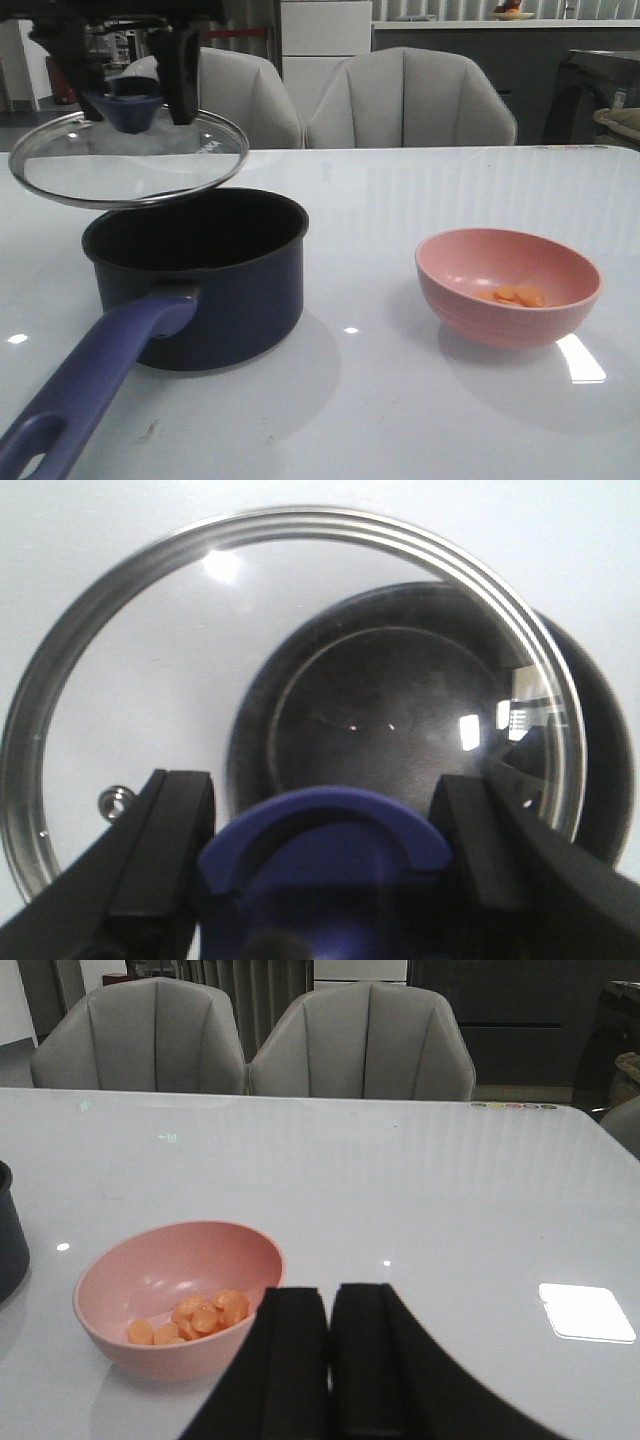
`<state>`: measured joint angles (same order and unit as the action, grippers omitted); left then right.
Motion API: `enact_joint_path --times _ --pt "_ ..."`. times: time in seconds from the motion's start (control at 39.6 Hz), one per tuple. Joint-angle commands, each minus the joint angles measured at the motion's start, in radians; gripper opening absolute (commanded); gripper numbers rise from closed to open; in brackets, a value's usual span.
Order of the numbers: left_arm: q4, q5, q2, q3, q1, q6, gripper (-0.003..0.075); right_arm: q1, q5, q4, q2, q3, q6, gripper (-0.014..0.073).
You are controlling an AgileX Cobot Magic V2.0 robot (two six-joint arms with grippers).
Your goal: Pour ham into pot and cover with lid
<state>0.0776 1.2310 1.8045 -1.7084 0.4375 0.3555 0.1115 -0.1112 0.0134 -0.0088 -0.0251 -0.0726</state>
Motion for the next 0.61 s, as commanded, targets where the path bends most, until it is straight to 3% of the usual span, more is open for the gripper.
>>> enact_joint_path --times 0.0,0.33,0.58 --pt "0.007 -0.009 -0.104 0.021 -0.035 -0.021 0.0247 -0.008 0.074 0.008 -0.020 -0.011 0.004 0.0153" --pt "-0.004 -0.140 -0.294 0.311 -0.247 -0.083 0.0247 -0.008 0.074 0.008 -0.020 -0.011 0.004 0.0153" --pt "-0.138 -0.237 -0.377 0.505 -0.468 -0.243 0.0247 -0.008 0.074 0.008 -0.020 -0.011 0.004 0.0153"
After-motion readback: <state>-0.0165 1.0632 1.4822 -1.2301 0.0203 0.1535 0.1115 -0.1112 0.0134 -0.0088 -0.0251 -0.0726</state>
